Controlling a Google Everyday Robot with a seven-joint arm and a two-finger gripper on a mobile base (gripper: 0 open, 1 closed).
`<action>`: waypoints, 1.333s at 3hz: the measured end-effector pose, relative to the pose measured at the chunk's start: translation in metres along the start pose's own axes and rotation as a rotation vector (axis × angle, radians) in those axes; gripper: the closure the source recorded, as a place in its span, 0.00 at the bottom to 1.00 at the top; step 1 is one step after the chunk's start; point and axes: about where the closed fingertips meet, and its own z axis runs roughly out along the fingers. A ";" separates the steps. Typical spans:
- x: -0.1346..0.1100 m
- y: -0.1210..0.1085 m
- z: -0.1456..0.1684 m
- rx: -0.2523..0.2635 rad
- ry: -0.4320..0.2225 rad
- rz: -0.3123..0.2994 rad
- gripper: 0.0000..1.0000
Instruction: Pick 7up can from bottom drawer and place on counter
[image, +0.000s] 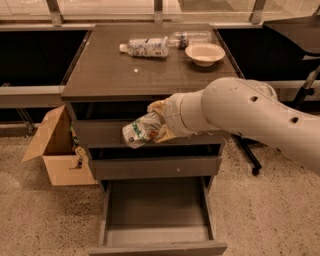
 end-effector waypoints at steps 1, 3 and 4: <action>0.000 0.000 0.000 0.000 0.000 0.000 1.00; 0.002 -0.110 -0.021 0.164 -0.044 0.067 1.00; -0.001 -0.149 -0.014 0.210 -0.056 0.148 1.00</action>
Offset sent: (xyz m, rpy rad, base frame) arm 0.0446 0.0023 0.0666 0.1328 -0.0747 -0.0598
